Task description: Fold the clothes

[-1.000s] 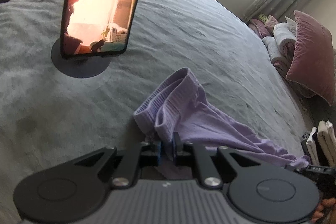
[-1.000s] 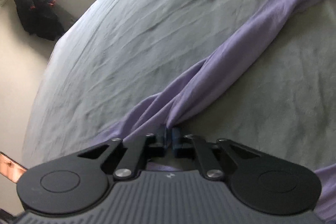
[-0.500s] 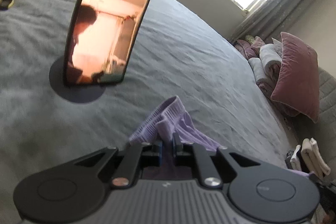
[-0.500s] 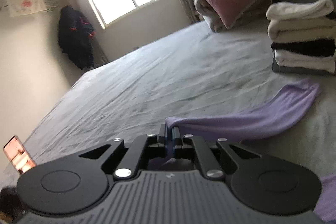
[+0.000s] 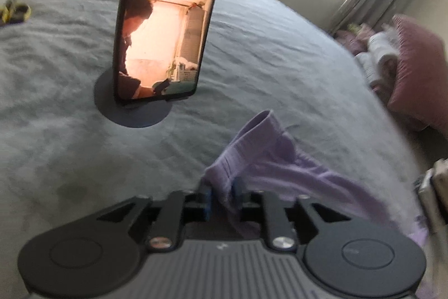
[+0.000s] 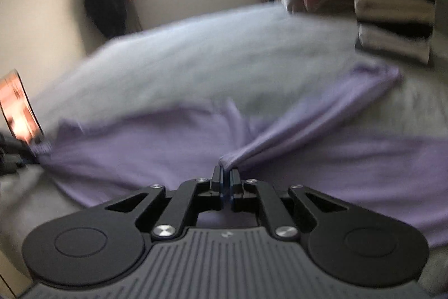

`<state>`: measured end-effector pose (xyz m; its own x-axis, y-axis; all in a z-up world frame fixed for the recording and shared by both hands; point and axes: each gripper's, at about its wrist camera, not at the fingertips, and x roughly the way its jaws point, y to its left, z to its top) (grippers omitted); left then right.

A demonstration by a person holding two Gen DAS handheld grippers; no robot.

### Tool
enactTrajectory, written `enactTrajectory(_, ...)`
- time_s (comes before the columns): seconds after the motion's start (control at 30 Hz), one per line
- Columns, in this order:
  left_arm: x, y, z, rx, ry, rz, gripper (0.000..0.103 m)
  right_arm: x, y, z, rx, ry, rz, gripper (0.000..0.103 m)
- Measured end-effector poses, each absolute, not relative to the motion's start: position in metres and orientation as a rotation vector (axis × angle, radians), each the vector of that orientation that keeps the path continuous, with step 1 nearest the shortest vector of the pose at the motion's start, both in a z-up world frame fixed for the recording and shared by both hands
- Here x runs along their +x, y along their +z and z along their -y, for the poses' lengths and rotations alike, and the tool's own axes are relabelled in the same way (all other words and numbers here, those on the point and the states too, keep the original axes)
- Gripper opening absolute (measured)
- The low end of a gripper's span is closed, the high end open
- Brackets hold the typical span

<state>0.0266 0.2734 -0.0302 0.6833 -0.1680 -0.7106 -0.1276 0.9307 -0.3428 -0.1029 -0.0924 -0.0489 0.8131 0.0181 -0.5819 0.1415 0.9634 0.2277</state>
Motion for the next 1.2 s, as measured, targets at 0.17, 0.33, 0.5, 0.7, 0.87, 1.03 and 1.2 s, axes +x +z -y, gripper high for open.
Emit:
enactTrajectory(0.17,0.017,-0.017,-0.255,-0.214,0.085,-0.798,0.048,-0.103,-0.043,0.106,0.307,-0.034,-0.639,0.027)
enactTrajectory(0.33,0.008,-0.003,-0.236,-0.082,0.095,-0.758,0.063,-0.106,-0.024,0.137,0.383,-0.066,-0.633,0.049)
enactTrajectory(0.5,0.007,0.008,-0.205,-0.061,-0.005,-0.789,0.069,-0.092,-0.011,0.168,0.442,-0.069,-0.691,0.067)
enactTrajectory(0.7,-0.001,0.014,-0.14,0.077,-0.176,-0.776,0.086,-0.069,-0.009,0.193,0.452,-0.041,-0.771,0.079)
enactTrajectory(0.87,0.0,0.002,-0.084,0.18,-0.269,-0.813,0.086,-0.056,-0.013,0.222,0.49,-0.067,-0.811,0.08)
enactTrajectory(1.03,-0.002,-0.006,-0.032,0.201,-0.403,-0.831,0.086,-0.057,-0.02,0.267,0.602,-0.157,-0.792,0.086)
enactTrajectory(1.2,0.002,-0.013,0.024,0.233,-0.543,-0.799,0.085,-0.062,-0.02,0.308,0.667,-0.197,-0.772,0.086)
